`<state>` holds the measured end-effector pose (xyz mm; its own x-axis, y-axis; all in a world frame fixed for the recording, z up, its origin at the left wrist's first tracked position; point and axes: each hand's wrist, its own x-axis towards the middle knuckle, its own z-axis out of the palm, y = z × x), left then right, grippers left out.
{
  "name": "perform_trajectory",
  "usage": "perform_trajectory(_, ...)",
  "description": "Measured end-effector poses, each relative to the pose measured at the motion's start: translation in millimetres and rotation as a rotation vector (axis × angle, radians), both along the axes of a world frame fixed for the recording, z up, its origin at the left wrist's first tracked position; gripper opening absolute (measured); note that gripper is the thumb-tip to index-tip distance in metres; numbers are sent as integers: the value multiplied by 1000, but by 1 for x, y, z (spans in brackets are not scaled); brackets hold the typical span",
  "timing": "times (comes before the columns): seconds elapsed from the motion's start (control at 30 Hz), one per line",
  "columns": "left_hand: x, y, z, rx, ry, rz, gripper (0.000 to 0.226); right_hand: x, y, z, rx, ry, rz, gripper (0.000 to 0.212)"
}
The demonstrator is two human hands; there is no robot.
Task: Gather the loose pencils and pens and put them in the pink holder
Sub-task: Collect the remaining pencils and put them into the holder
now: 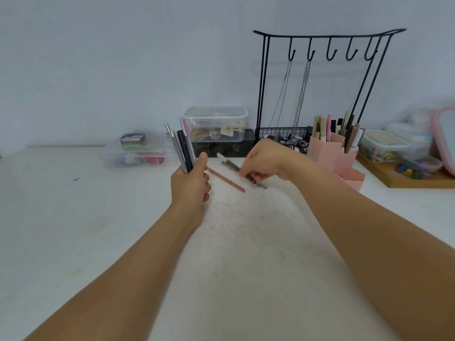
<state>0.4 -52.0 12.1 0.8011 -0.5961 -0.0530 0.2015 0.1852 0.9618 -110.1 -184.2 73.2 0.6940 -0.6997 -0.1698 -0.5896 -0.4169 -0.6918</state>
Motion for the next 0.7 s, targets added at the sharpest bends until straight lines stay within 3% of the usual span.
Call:
perform_trajectory(0.1,-1,2,0,-36,-9,-37,37,-5,3,16,245,-313,70,17)
perform_trajectory(0.17,-3,3,1,-53,-7,-71,40,-3,11,22,354,-420,133,19)
perform_trajectory(0.33,-4,0,-2,-77,-28,-181,47,14,35,10,303,-396,251,3)
perform_trajectory(0.5,1,-1,-5,-75,17,-199,27,25,42,-7,159,-388,229,9)
perform_trajectory(0.6,1,-1,-5,-84,9,-196,27,27,43,-11,58,-366,231,7)
perform_trajectory(0.7,-1,1,-3,-69,-21,-162,29,23,39,-6,93,-336,265,3)
